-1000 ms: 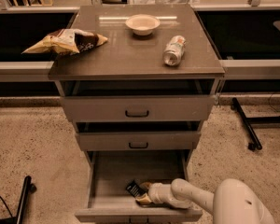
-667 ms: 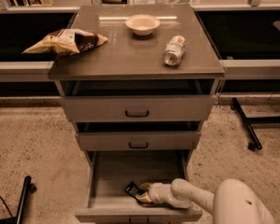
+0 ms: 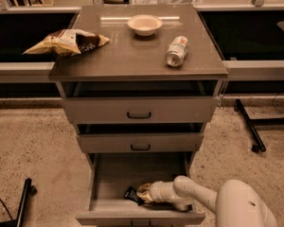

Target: Pick rxbar blueberry from bottom drawer and place on counter

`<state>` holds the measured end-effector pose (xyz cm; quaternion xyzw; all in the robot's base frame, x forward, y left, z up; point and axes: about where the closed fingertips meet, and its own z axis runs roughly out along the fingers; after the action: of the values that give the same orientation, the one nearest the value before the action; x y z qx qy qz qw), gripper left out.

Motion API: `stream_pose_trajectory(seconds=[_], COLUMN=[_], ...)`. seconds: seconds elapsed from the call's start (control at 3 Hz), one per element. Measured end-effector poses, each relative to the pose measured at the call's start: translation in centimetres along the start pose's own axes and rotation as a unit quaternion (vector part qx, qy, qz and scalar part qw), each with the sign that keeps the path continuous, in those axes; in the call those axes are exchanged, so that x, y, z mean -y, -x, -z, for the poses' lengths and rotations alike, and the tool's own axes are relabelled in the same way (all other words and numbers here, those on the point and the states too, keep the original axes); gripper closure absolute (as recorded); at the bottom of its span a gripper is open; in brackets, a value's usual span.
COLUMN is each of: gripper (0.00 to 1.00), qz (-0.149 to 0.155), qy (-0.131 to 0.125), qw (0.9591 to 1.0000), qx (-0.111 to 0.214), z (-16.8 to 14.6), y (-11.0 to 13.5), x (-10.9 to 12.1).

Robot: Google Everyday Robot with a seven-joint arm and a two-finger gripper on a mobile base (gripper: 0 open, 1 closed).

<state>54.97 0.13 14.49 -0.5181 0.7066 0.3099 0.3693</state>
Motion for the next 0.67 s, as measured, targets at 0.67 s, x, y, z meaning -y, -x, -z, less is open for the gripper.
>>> stream_pose_trajectory(seconds=[0.67], gripper=[1.00], qz=[0.025], qy=[0.014], qw=[0.9978], qx=[0.060], z=[1.3], y=[4.0], x=[0.7])
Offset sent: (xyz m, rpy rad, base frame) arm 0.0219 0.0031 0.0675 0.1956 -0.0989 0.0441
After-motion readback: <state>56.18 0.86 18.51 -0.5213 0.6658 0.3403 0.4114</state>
